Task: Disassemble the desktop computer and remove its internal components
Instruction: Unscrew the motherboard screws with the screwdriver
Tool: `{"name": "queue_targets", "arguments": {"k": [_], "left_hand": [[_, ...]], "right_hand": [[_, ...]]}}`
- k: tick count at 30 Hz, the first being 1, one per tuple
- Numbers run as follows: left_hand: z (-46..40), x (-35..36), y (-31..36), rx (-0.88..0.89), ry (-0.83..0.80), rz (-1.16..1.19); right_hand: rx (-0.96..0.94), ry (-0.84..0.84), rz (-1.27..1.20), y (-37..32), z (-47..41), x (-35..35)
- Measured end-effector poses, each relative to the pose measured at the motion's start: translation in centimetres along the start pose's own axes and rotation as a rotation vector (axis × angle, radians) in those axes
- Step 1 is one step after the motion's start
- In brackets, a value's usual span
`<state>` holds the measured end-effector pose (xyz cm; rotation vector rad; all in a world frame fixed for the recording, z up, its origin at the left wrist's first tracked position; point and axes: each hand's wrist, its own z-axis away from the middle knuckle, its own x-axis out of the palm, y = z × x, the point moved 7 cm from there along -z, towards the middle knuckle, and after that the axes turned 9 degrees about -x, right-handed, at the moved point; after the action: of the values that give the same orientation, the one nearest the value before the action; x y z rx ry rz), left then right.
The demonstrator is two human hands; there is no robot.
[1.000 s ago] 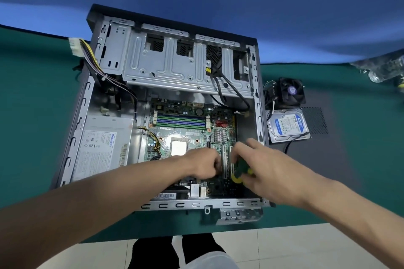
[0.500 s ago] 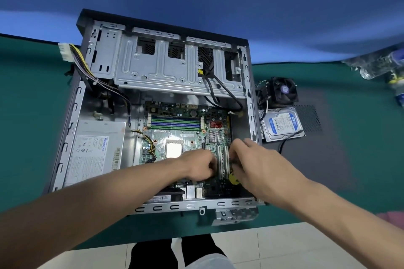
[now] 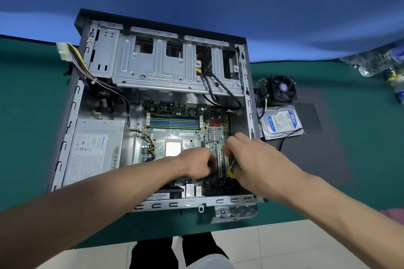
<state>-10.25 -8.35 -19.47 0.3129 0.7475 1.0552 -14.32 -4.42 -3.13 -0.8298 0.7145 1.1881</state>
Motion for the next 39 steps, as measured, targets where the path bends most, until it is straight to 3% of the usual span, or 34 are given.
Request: {"name": "queue_targets", "arguments": {"k": [11, 28, 39], "left_hand": [[0.4, -0.2, 0.2, 0.011, 0.008, 0.012], [1.0, -0.5, 0.8, 0.021, 0.002, 0.039], [0.9, -0.4, 0.6, 0.018, 0.005, 0.028]], "right_hand": [[0.053, 0.096, 0.048, 0.0, 0.5, -0.2], [0.063, 0.079, -0.160, 1.8, 0.8, -0.1], [0.069, 0.082, -0.148, 1.8, 1.2, -0.2]]}}
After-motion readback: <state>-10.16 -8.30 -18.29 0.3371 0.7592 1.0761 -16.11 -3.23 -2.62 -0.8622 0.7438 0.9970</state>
